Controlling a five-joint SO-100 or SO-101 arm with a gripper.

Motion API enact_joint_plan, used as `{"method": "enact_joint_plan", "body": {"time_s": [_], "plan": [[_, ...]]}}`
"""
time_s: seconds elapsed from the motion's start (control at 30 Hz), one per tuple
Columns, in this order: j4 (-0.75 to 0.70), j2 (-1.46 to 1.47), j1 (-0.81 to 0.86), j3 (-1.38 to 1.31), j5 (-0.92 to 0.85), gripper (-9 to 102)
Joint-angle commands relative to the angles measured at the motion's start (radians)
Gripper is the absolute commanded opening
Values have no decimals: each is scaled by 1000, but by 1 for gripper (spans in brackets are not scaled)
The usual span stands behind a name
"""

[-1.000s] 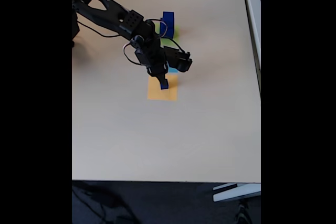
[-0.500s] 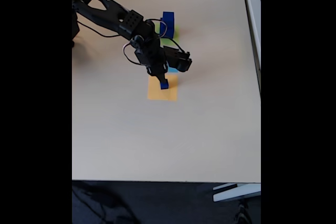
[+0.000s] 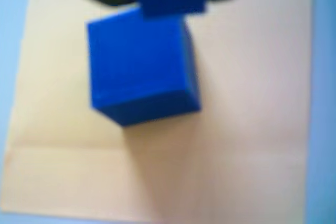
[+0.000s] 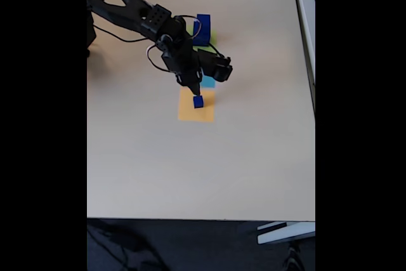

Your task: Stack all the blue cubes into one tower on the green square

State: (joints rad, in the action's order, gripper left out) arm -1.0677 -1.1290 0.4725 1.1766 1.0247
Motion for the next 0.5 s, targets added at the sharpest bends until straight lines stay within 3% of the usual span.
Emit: {"method": "enact_joint_plan", "body": {"time_s": [0.0, 0.27, 0.47], "plan": [[-63, -110, -52, -92, 55, 0], [-11, -80, -172, -14, 198, 0], [144, -94, -196, 161, 212, 0]]}}
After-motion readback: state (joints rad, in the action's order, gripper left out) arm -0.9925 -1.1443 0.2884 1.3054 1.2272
